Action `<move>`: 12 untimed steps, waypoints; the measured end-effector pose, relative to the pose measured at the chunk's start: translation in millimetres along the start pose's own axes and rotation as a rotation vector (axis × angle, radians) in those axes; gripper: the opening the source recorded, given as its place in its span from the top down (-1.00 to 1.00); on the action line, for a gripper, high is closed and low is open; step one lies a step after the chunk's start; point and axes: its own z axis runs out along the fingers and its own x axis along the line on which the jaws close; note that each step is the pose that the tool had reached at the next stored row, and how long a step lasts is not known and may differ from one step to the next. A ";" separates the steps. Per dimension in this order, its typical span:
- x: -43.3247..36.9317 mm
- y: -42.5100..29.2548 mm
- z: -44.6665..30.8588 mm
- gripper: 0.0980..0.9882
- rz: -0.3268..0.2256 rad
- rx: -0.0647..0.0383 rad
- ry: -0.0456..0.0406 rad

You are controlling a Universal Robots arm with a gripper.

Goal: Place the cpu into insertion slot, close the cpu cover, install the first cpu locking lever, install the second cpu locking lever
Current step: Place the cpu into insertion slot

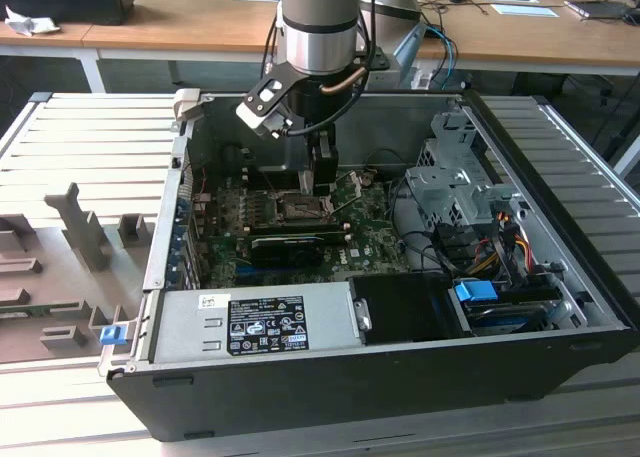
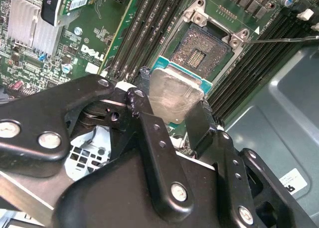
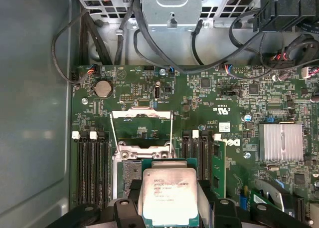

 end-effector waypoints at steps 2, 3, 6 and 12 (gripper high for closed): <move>0.0 -0.1 1.1 0.04 0.000 0.000 0.0000; 0.0 -0.1 1.5 0.04 0.000 0.000 0.0000; -0.1 -0.3 4.3 0.04 0.000 0.000 0.0000; -0.2 -1.6 9.7 0.04 0.000 -0.001 0.0000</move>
